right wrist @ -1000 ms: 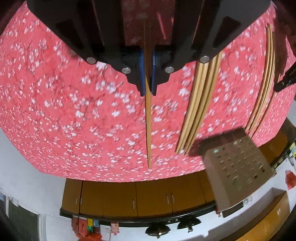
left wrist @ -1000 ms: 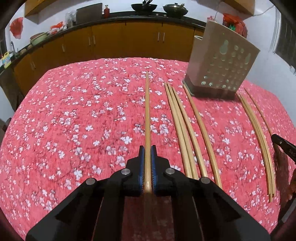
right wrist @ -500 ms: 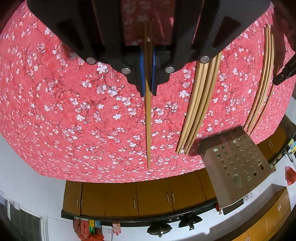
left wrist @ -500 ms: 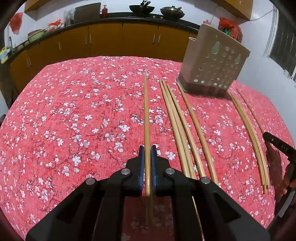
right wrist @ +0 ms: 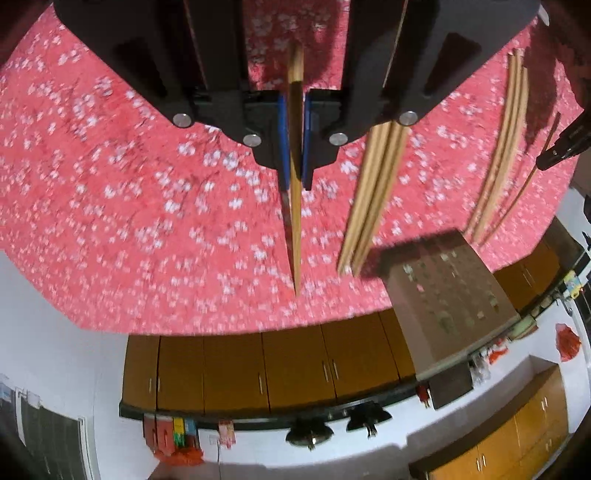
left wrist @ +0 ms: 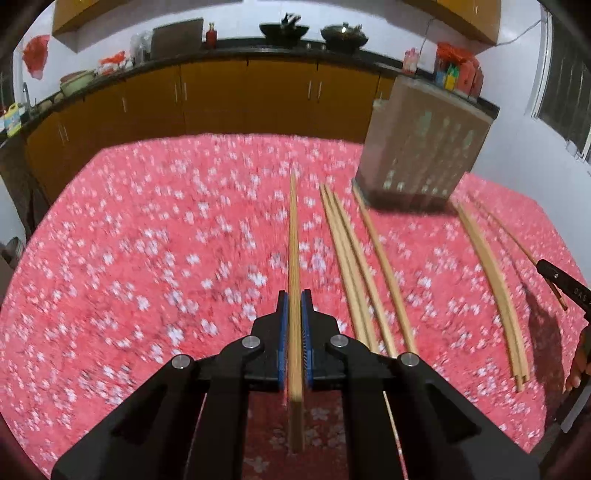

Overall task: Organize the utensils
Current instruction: 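Lift the held chopsticks upright with both tools and carry them over the perforated holder, then lower both chopsticks into the perforated holder and open both tools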

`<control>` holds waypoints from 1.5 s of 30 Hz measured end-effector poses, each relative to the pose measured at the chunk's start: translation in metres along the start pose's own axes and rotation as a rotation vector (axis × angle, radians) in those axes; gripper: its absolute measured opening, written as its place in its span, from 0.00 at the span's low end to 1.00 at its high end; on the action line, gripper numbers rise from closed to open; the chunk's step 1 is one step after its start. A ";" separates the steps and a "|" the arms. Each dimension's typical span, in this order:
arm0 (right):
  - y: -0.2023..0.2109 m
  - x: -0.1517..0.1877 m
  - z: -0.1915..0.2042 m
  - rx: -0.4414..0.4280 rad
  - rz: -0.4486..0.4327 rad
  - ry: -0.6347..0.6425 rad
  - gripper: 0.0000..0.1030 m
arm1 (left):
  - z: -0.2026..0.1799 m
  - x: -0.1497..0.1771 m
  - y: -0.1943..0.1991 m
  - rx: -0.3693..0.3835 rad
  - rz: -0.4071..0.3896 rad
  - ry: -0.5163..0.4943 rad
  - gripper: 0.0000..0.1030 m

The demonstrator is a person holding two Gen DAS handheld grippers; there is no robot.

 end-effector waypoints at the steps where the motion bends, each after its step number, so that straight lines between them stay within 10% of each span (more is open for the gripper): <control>1: 0.003 -0.003 0.000 -0.004 -0.013 -0.003 0.08 | 0.000 -0.003 0.003 -0.001 -0.013 -0.002 0.07; 23: 0.052 -0.073 0.008 -0.033 -0.264 -0.012 0.07 | 0.005 -0.084 0.063 0.024 -0.288 0.060 0.07; 37: 0.116 -0.181 0.054 -0.171 -0.568 0.006 0.07 | -0.017 -0.169 0.121 0.056 -0.553 0.041 0.07; 45: 0.108 -0.187 0.077 -0.258 -0.533 0.027 0.07 | -0.039 -0.188 0.132 0.093 -0.676 0.092 0.07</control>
Point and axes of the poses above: each gripper's, at about its wrist camera, not at the fingertips, and y roughly against the way its jaws point, z to its left, x to its underside, the point moved 2 cm from there along -y, roughly the way its jaws point, and after that the axes turned 8 degrees about -z, right-handed, at the moved point
